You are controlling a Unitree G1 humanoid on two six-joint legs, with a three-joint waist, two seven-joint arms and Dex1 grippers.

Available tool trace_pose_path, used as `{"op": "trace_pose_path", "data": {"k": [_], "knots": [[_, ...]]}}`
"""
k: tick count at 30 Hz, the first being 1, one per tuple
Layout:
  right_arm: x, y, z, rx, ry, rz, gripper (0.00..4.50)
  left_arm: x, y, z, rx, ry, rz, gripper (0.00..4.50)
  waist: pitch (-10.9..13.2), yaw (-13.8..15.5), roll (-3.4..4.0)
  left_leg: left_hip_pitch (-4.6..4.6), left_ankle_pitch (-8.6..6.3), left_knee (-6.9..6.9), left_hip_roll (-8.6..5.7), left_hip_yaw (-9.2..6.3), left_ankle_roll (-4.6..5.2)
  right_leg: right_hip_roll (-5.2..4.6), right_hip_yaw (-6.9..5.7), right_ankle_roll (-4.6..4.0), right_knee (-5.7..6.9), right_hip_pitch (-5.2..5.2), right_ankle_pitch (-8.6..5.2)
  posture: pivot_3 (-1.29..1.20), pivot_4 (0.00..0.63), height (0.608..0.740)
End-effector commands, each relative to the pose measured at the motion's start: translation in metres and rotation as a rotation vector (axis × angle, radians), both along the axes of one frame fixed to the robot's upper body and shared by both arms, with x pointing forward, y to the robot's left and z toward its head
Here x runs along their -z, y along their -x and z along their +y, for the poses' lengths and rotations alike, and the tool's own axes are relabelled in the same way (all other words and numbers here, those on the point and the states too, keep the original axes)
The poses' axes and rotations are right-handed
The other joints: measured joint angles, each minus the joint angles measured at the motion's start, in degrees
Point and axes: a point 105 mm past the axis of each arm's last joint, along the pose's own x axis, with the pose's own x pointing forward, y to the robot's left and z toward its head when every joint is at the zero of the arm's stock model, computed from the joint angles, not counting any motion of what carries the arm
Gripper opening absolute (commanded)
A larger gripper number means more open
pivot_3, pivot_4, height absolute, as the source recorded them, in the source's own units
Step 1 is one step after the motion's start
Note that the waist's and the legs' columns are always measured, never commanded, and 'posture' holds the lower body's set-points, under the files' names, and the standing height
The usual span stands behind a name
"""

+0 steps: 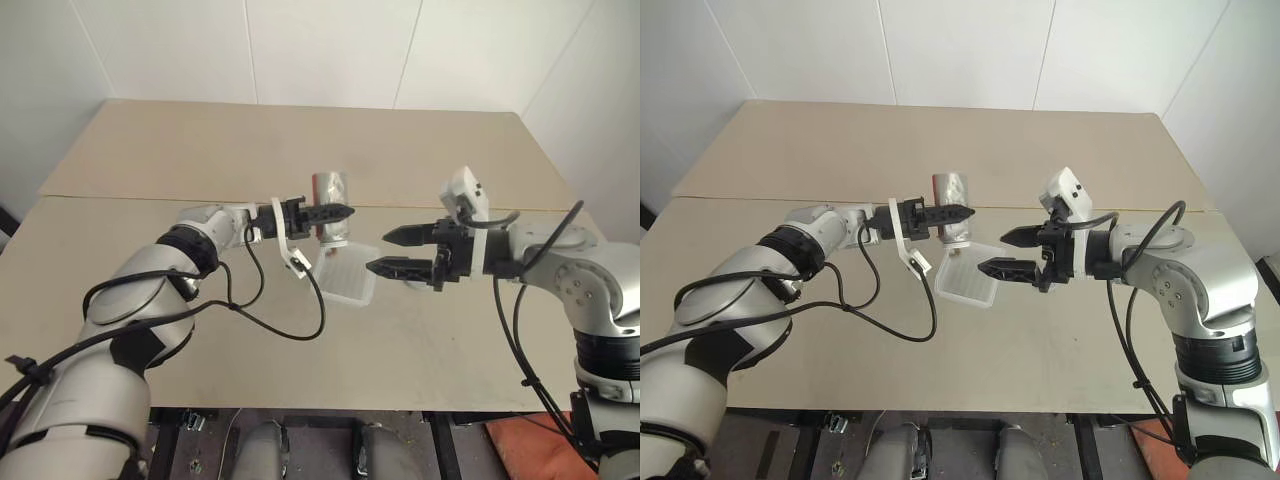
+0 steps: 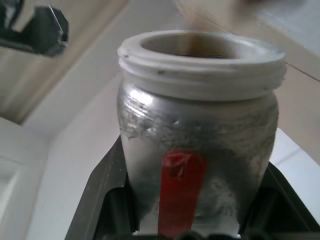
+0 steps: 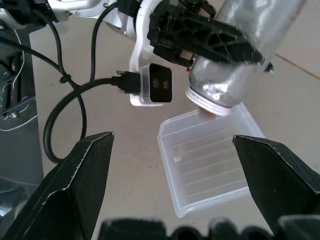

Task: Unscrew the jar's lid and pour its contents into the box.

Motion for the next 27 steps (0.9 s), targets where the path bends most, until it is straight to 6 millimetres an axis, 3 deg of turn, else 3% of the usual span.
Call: {"op": "trace_pose_path", "data": {"k": [1,7,13,16,19,27], "knots": [[-0.015,0.006,-0.001,-0.025,-0.018,-0.084,4.46,-0.015,0.0,-0.008,0.028,0.018,-0.098,1.93,0.0,0.0,0.0,0.0,-0.04,0.02,0.01,0.0,0.07,0.0,0.0,0.0,0.04,0.0,0.0,0.0,0.15,0.74],[-0.015,0.008,-0.002,-0.019,-0.022,-0.097,4.46,-0.019,-0.005,-0.004,-0.028,0.091,-0.031,1.93,0.0,0.0,0.0,-0.02,-0.11,0.3,0.03,-0.04,0.18,0.0,0.01,0.01,0.19,0.02,0.0,0.0,0.15,0.74],[-0.013,0.008,-0.005,0.002,-0.023,-0.108,4.46,-0.042,-0.017,0.023,-0.179,0.348,0.172,1.93,0.0,-0.2,0.0,-0.06,-0.12,0.45,0.03,-0.05,0.19,-0.02,0.01,0.04,0.24,0.02,0.02,0.0,0.15,0.74],[-0.014,0.008,-0.006,0.002,-0.027,-0.142,4.46,-0.05,-0.022,0.042,-0.256,0.612,0.464,1.93,0.0,-0.5,0.01,-0.06,-0.11,0.46,0.04,-0.05,0.18,-0.02,0.02,0.04,0.24,0.02,0.02,0.0,0.15,0.74],[-0.013,0.007,-0.005,0.01,-0.024,-0.205,4.46,-0.041,-0.025,0.059,-0.314,0.9,0.908,1.93,0.0,-0.7,0.04,-0.06,-0.07,0.51,0.06,-0.03,0.11,-0.06,0.01,0.04,0.26,0.04,0.03,0.0,0.15,0.74],[-0.007,0.007,-0.004,-0.008,-0.027,-0.263,4.46,-0.011,0.008,0.096,-0.231,1.315,1.87,1.93,0.0,-1.7,0.06,-0.05,0.05,0.79,0.16,-0.13,-0.09,0.06,0.14,0.11,0.37,0.09,0.07,0.0,0.15,0.74]]}}
